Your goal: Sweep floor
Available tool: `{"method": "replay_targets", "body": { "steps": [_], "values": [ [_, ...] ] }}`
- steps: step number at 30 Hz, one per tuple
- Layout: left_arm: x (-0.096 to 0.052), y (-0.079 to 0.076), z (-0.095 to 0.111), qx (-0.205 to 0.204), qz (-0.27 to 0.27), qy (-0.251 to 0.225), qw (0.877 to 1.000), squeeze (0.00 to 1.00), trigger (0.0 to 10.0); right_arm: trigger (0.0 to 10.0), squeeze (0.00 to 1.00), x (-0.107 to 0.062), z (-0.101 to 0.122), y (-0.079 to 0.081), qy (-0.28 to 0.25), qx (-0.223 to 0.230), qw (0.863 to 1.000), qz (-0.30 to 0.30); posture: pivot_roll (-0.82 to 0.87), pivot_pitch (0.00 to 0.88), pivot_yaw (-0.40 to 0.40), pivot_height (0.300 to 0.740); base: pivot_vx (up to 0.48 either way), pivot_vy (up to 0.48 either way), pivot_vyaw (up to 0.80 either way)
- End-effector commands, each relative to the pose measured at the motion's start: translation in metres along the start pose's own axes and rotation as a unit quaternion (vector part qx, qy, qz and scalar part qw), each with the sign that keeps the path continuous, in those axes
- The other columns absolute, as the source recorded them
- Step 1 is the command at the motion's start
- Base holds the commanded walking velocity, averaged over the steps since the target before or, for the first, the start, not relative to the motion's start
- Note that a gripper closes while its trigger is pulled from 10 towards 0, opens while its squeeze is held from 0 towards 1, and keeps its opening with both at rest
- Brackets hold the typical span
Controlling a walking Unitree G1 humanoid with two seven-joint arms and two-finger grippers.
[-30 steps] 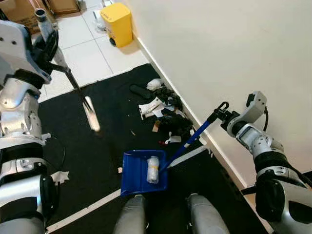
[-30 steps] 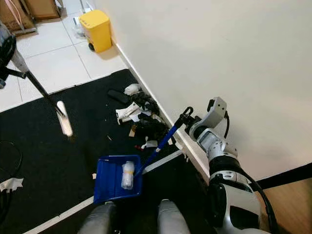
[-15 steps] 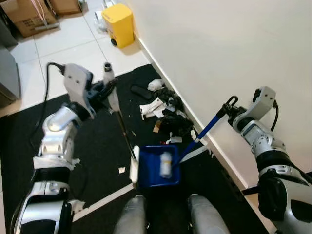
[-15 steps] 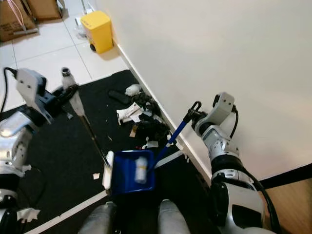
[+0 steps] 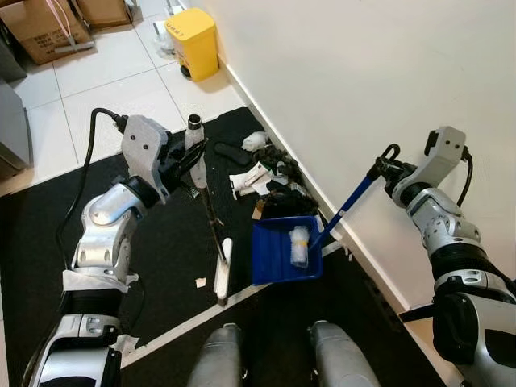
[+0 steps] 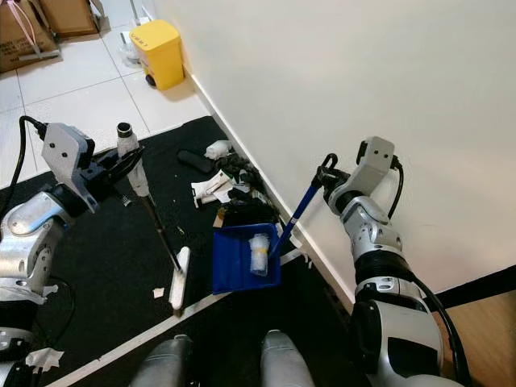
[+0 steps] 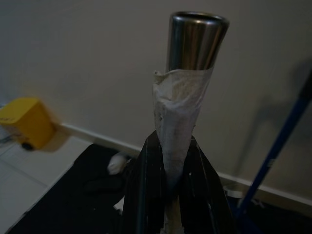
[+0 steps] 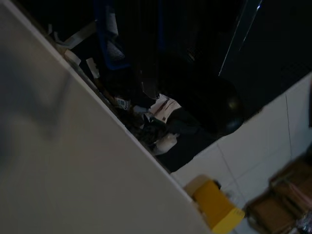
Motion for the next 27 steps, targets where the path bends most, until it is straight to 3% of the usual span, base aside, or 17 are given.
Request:
{"method": "replay_targets", "body": {
  "steps": [1,7,13,22,23,24,25,26,27],
  "values": [
    [0.000,-0.003,0.002,0.008,0.004,-0.011,1.000,0.00,10.0,10.0,0.00,-0.003,-0.001,-0.005,0.003,-0.023,1.000,-0.001,0.04,0.048,0.006,0.740,0.000,0.000,0.00],
    [0.002,-0.009,0.003,0.002,0.000,-0.013,1.000,0.00,10.0,10.0,0.00,-0.007,-0.011,-0.017,0.029,-0.067,0.997,-0.022,0.03,0.052,0.009,0.740,0.000,0.000,0.00],
    [0.003,-0.010,0.003,0.001,0.000,-0.014,1.000,0.00,10.0,10.0,0.00,-0.010,-0.015,-0.025,0.038,-0.073,0.996,-0.036,0.03,0.051,0.010,0.740,0.000,0.000,0.00],
    [0.005,-0.012,0.003,-0.001,0.001,-0.013,1.000,0.00,10.0,10.0,0.00,-0.016,-0.040,-0.034,0.081,-0.087,0.991,-0.053,0.04,0.051,0.011,0.740,0.000,0.000,0.00],
    [0.005,-0.012,0.002,-0.002,0.002,-0.014,1.000,0.00,10.0,10.0,0.10,-0.017,-0.042,-0.035,0.083,-0.087,0.991,-0.056,0.04,0.052,0.012,0.740,0.000,0.000,0.00],
    [0.006,-0.011,0.003,-0.002,0.005,-0.015,1.000,0.00,10.0,10.0,0.31,-0.017,-0.043,-0.036,0.085,-0.087,0.991,-0.059,0.03,0.050,0.013,0.740,0.000,0.000,0.00],
    [0.006,-0.011,0.003,-0.005,0.008,-0.016,1.000,0.00,10.0,10.0,0.66,-0.018,-0.044,-0.037,0.086,-0.087,0.991,-0.060,0.03,0.050,0.013,0.740,0.000,0.000,0.00],
    [0.006,-0.011,0.003,-0.005,0.008,-0.016,1.000,0.00,10.0,10.0,0.66,-0.018,-0.044,-0.037,0.086,-0.087,0.991,-0.060,0.03,0.050,0.013,0.740,0.000,0.000,0.00],
    [0.006,-0.011,0.003,-0.005,0.008,-0.016,1.000,0.00,10.0,10.0,0.88,-0.018,-0.045,-0.038,0.088,-0.088,0.990,-0.061,0.03,0.051,0.012,0.740,0.000,0.000,0.00]
  ]
}}
Point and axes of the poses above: a point about 5 cm out from each wrist's last joint towards the gripper, its own x axis pointing out of the wrist towards the gripper, its own z axis along the axis of the wrist's last joint, y = z × x, the point moved 6 cm from there along x, pointing out of the wrist towards the gripper, and after that the axes turned 4 degrees about -x, right-handed, at the moved point
